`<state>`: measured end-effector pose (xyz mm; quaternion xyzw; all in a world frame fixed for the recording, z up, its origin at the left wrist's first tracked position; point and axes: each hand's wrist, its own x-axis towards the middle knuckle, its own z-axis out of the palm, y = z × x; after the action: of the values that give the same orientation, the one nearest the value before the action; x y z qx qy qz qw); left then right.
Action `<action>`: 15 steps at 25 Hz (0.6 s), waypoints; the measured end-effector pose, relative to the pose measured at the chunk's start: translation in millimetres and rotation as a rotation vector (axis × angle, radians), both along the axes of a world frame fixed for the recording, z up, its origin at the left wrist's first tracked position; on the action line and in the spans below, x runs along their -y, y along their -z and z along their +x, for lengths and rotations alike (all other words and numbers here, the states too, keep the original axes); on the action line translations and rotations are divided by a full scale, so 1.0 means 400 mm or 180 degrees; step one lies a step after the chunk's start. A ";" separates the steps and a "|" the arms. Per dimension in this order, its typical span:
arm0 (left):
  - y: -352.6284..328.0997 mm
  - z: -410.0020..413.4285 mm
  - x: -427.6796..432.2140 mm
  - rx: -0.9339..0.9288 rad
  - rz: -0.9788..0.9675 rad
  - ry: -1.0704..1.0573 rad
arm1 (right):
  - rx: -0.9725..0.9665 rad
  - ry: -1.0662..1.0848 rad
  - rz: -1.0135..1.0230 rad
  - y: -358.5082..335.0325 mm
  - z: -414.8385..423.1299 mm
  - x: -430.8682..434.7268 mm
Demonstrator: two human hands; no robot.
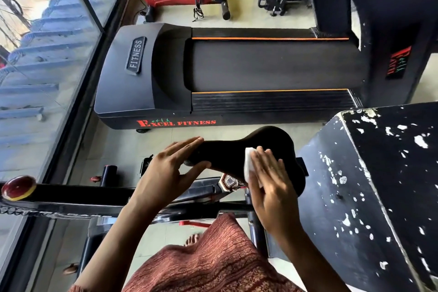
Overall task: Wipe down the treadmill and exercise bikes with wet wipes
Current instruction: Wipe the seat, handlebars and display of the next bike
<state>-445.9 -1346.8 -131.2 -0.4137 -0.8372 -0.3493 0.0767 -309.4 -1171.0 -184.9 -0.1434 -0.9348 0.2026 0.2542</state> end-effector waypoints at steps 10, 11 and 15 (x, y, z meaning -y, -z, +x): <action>-0.011 0.004 -0.005 -0.0362 -0.0339 -0.0026 | 0.0483 -0.0133 -0.0352 -0.025 -0.090 -0.079; -0.017 0.004 -0.013 -0.0433 -0.0448 -0.0024 | 0.0584 0.0041 -0.0303 -0.029 -0.096 -0.109; -0.030 -0.008 -0.073 -0.0876 -0.1081 0.0250 | 0.1031 -0.1062 -0.0676 -0.082 -0.164 -0.088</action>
<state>-449.0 -1317.5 -119.1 -0.4967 -0.8490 -0.1463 0.1058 -374.9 -1135.6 -152.3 -0.0436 -0.9475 0.3131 0.0477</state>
